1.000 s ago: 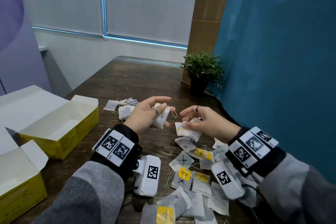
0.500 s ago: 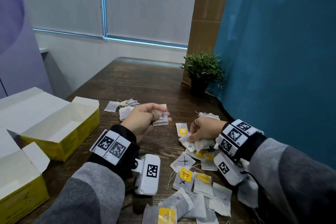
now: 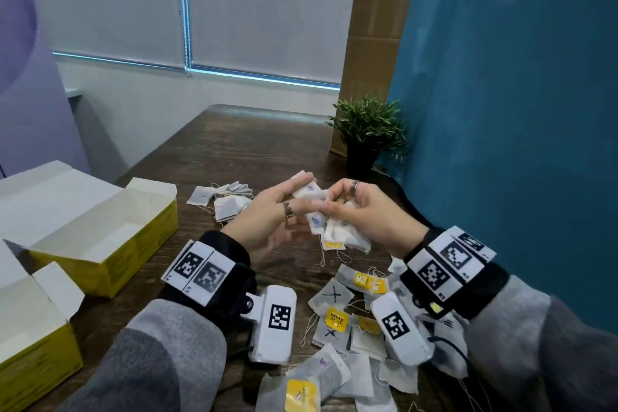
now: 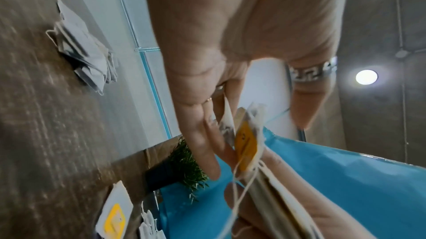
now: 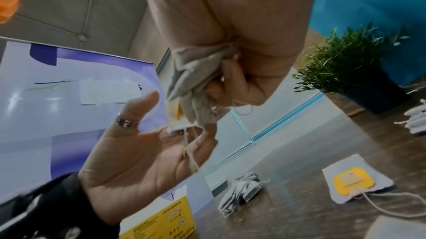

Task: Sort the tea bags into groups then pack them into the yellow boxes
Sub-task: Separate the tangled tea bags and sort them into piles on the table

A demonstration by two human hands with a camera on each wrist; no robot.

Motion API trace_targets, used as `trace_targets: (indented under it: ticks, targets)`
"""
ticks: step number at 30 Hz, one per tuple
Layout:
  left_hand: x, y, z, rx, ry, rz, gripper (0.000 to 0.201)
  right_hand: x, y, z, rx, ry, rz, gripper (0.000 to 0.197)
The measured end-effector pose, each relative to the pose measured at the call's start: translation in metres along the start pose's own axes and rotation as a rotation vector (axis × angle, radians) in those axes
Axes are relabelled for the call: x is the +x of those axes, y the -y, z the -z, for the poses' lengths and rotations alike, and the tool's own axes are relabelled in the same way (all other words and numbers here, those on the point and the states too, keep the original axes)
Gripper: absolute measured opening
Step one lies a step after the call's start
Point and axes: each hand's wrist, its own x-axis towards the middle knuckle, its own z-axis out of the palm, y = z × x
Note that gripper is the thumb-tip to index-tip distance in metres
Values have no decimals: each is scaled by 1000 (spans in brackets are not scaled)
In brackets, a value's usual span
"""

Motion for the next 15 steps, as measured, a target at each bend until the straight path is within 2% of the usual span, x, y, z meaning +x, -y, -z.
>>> trace_targets:
  ticks: [4,8,11,15]
  targets:
    - [1,2,2,117,-125,-93,62,0,-5,-5,36,-67,-18,9]
    - [2,2,5,243,-233,-140,62,-7,-5,0,306,-27,-160,12]
    - [0,1,0,157,-202,-107,69,-9,-6,7,403,26,-169,31]
    - [-1,1,-3,86,-120,-101,68,-10,-8,6,474,37,-67,38]
